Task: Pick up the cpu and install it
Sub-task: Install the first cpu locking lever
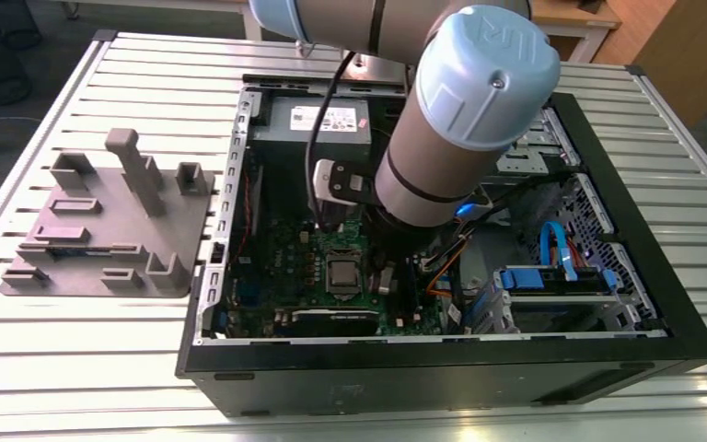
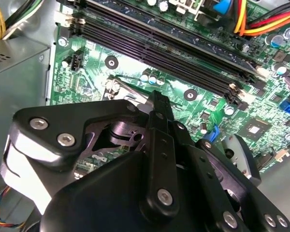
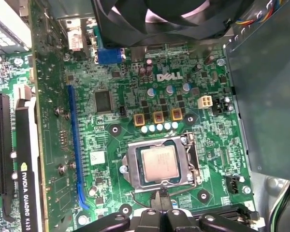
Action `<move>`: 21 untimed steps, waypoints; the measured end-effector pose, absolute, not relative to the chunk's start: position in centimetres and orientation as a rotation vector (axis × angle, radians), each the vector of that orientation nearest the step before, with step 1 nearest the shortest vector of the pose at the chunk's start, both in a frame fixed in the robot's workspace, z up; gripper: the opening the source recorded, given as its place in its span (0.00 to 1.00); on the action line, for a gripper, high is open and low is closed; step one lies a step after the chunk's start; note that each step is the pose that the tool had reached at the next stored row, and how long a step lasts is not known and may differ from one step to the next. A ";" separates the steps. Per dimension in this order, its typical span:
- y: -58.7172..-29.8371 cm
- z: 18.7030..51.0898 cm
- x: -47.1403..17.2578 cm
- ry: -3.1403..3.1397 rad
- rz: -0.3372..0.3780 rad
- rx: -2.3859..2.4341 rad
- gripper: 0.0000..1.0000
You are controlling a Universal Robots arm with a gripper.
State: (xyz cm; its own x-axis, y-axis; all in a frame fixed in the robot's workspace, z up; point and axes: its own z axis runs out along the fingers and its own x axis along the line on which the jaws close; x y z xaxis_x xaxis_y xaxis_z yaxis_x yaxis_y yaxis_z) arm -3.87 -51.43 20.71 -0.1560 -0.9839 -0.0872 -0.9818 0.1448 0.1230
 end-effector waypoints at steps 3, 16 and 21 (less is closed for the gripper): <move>-51.5 20.6 -3.9 -2.357 -0.236 2.042 0.10; -51.5 20.0 -3.8 -2.261 -0.218 2.127 0.10; -51.5 19.6 -3.7 -2.255 -0.205 2.123 0.10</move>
